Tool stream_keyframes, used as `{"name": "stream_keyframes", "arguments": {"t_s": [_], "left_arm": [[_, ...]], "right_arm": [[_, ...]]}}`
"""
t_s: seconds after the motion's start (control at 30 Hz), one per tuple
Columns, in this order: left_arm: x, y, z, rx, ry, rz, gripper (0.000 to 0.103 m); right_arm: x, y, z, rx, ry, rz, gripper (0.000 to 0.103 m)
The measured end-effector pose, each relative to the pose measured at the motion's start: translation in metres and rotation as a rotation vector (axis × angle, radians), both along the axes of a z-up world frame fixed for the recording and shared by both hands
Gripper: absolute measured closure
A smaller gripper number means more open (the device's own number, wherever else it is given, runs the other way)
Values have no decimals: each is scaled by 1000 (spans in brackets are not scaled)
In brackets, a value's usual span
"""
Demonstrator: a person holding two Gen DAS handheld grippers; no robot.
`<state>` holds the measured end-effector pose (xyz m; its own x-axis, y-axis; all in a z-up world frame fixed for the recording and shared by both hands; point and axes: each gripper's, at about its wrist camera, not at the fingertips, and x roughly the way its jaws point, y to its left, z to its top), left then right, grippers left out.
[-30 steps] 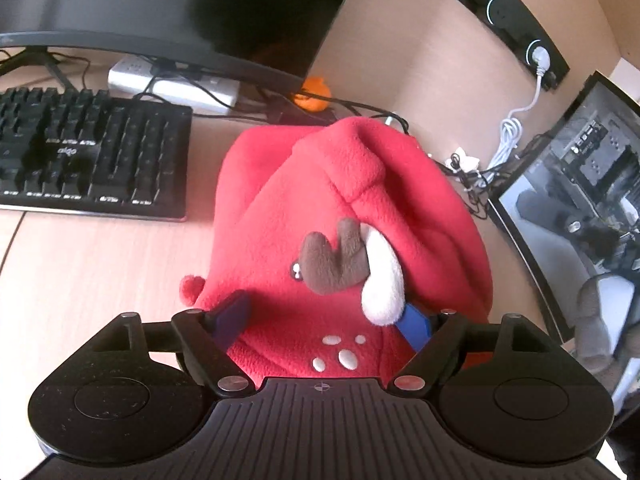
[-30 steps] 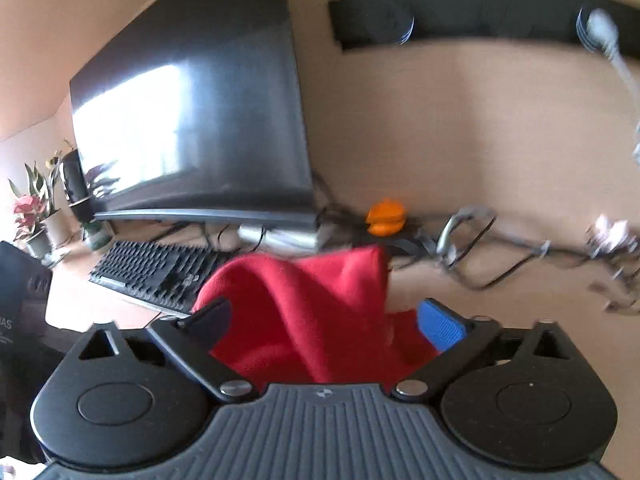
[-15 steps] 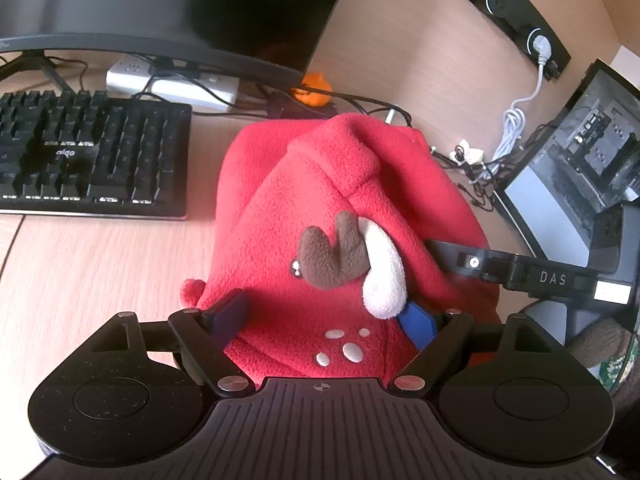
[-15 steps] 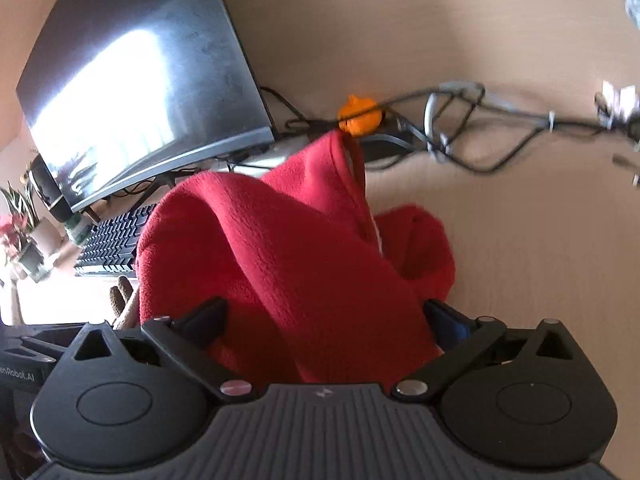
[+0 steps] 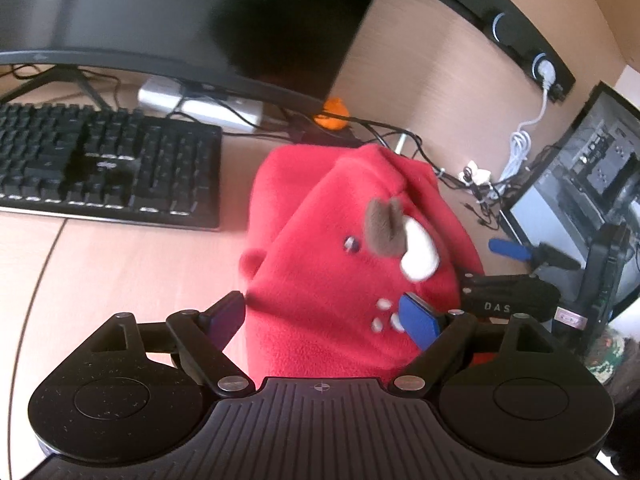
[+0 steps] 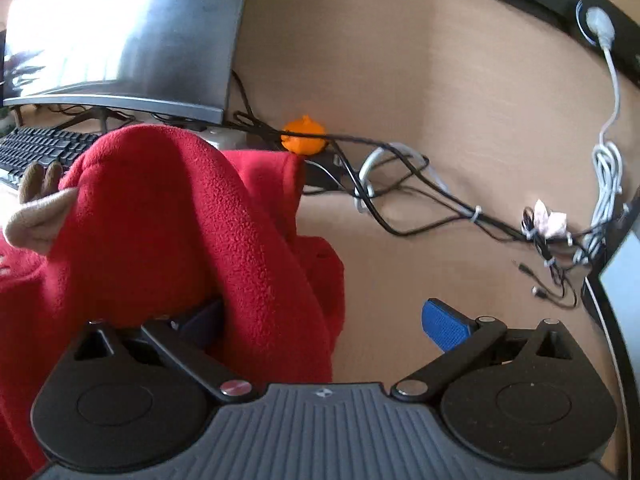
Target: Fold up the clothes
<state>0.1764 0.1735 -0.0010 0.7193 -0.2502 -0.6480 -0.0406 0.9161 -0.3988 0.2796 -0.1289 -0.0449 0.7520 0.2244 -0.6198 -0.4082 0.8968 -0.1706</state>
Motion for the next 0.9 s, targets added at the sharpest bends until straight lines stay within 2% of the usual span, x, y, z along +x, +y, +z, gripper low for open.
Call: {"name": "stream_keyframes", "arguments": {"t_s": [0.2, 0.27, 0.37, 0.43, 0.5, 0.57, 0.7, 0.77, 0.87, 0.9], "left_arm": [[-8, 8, 12, 24, -41, 25, 12], [-5, 8, 10, 75, -22, 46, 12], [4, 4, 1, 178, 35, 63, 12], [8, 1, -4, 230, 60, 62, 11], [8, -2, -4, 252, 58, 59, 11], [7, -5, -3, 274, 55, 56, 11], [6, -11, -2, 317, 50, 49, 11], [5, -14, -2, 339, 48, 45, 11], [5, -14, 0, 326, 35, 39, 11], [4, -13, 1, 315, 25, 34, 11]], "right_arm": [[-1, -7, 46, 148, -76, 36, 0], [5, 4, 59, 158, -116, 52, 0], [21, 33, 50, 72, -116, 75, 0], [36, 57, 25, -49, -41, 80, 0], [48, 66, 3, -86, 7, 69, 0], [49, 61, 9, -28, 15, 55, 0], [33, 46, 38, 106, -48, 112, 1], [26, 39, 51, 179, -61, 154, 7], [29, 37, 54, 240, -24, 203, 24], [32, 40, 50, 239, -12, 207, 33]]}}
